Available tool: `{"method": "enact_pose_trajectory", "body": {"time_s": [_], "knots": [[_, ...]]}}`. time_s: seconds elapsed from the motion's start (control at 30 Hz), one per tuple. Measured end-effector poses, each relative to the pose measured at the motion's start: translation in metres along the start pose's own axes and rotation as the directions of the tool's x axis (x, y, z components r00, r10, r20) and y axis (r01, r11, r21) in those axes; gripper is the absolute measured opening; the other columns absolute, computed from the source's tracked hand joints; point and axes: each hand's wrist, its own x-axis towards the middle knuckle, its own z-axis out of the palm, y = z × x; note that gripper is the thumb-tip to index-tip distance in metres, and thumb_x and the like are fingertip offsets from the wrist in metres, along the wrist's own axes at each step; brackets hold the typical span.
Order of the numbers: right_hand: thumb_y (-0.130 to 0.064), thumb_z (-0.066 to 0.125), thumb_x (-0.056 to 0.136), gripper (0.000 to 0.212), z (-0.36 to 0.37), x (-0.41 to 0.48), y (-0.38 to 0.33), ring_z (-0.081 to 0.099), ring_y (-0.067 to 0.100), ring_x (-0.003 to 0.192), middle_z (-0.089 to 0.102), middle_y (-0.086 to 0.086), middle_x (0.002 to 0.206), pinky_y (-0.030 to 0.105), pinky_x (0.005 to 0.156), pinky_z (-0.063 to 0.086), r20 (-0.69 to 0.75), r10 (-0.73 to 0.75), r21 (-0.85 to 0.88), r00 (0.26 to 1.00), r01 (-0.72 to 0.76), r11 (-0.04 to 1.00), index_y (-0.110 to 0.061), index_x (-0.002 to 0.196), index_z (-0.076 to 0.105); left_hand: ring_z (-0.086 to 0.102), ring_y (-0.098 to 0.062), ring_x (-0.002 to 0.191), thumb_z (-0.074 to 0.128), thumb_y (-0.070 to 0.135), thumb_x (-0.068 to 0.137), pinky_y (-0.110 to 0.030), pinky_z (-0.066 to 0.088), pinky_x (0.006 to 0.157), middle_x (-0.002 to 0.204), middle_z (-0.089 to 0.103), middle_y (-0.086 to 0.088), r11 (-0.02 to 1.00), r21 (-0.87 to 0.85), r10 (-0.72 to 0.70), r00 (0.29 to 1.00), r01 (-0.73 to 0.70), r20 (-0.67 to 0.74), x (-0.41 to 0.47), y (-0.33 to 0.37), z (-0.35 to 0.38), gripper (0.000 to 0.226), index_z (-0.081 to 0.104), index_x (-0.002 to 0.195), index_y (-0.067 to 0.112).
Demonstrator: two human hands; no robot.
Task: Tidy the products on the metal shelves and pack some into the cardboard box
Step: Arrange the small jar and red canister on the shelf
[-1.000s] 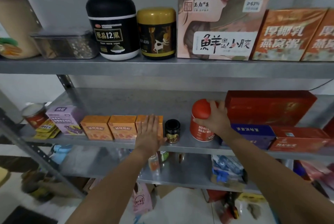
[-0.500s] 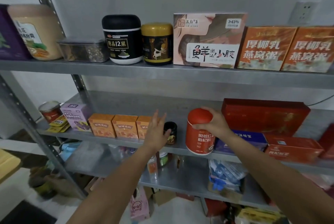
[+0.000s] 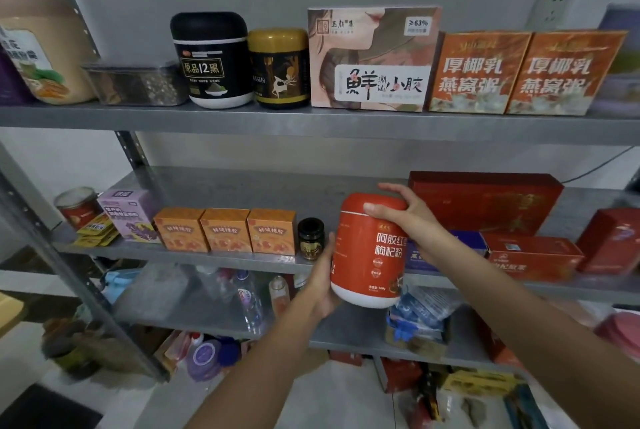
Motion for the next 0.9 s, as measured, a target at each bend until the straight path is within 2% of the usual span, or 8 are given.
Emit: {"method": "enact_pose_trajectory", "body": {"time_s": [0.17,0.3,0.4,0.47,0.57,0.7,0.77,0.9], "knots": [[-0.046,0.074,0.069,0.078,0.003,-0.007,0.001,0.062,0.020,0.098,0.051,0.002,0.127,0.033,0.074,0.055,0.041,0.067,0.012,0.997,-0.067,0.998,-0.037,0.138,0.039,0.073,-0.028,0.081,0.047,0.051,0.095,-0.038,0.060,0.070,0.097,0.074,-0.012,0.974,-0.185,-0.125,0.992,0.128,0.027,-0.015,-0.008,0.005,0.049,0.069,0.107,0.009],[-0.045,0.074,0.070,0.079,-0.003,-0.011,0.012,0.063,0.028,0.108,0.057,0.009,0.129,0.044,0.084,0.055,0.160,0.128,0.220,0.979,-0.162,0.962,-0.037,0.140,0.037,0.073,-0.035,0.083,0.052,0.053,0.085,-0.052,0.058,0.069,0.100,0.073,-0.018,0.941,-0.244,-0.207,0.969,0.234,0.131,-0.025,-0.006,0.011,0.057,0.079,0.092,0.003],[-0.045,0.076,0.072,0.073,-0.004,-0.013,0.014,0.067,0.026,0.103,0.064,0.008,0.120,0.042,0.078,0.056,0.178,0.119,0.255,0.977,-0.162,0.953,-0.030,0.136,0.043,0.071,-0.039,0.091,0.051,0.056,0.087,-0.058,0.055,0.076,0.109,0.070,-0.021,0.931,-0.239,-0.249,0.959,0.275,0.134,-0.028,-0.001,0.011,0.061,0.071,0.109,0.002],[-0.045,0.075,0.073,0.071,-0.001,-0.015,0.016,0.069,0.026,0.099,0.067,0.008,0.116,0.042,0.078,0.056,0.130,0.100,0.273,0.987,-0.132,0.953,-0.024,0.134,0.045,0.071,-0.037,0.092,0.048,0.057,0.091,-0.054,0.057,0.076,0.109,0.071,-0.019,0.937,-0.201,-0.267,0.957,0.286,0.115,-0.033,0.005,0.012,0.060,0.061,0.120,0.006],[-0.042,0.071,0.066,0.072,0.005,-0.020,0.016,0.070,0.027,0.094,0.067,0.010,0.113,0.042,0.076,0.057,0.027,0.075,0.323,0.997,-0.080,0.943,-0.024,0.131,0.046,0.072,-0.026,0.092,0.046,0.056,0.091,-0.041,0.058,0.077,0.102,0.075,-0.010,0.985,-0.023,-0.170,0.985,0.170,0.006,-0.038,0.014,0.011,0.053,0.061,0.117,0.014],[-0.037,0.080,0.059,0.073,0.013,-0.024,0.011,0.070,0.026,0.089,0.064,0.008,0.113,0.035,0.066,0.058,-0.104,0.031,0.269,0.994,-0.002,0.963,-0.028,0.123,0.047,0.066,-0.021,0.112,0.027,0.073,0.091,-0.052,0.048,0.101,0.119,0.070,-0.001,0.969,0.246,-0.016,0.999,0.023,-0.027,-0.047,0.020,0.010,0.062,0.056,0.124,0.029],[-0.034,0.082,0.065,0.069,0.020,-0.026,0.010,0.069,0.024,0.089,0.063,0.005,0.110,0.033,0.064,0.057,-0.146,0.051,0.270,0.988,-0.010,0.963,-0.029,0.123,0.044,0.069,-0.020,0.106,0.031,0.074,0.087,-0.051,0.050,0.099,0.116,0.071,-0.001,0.933,0.357,0.062,0.997,-0.041,-0.048,-0.052,0.017,0.018,0.061,0.056,0.122,0.032],[-0.036,0.081,0.071,0.069,0.023,-0.032,0.009,0.069,0.025,0.092,0.063,0.004,0.111,0.035,0.067,0.058,-0.116,0.100,0.287,0.988,-0.063,0.956,-0.031,0.127,0.042,0.073,-0.020,0.091,0.035,0.066,0.092,-0.040,0.058,0.086,0.100,0.075,-0.002,0.926,0.359,0.176,0.976,-0.120,-0.127,-0.060,0.012,0.026,0.048,0.061,0.109,0.030]]}}
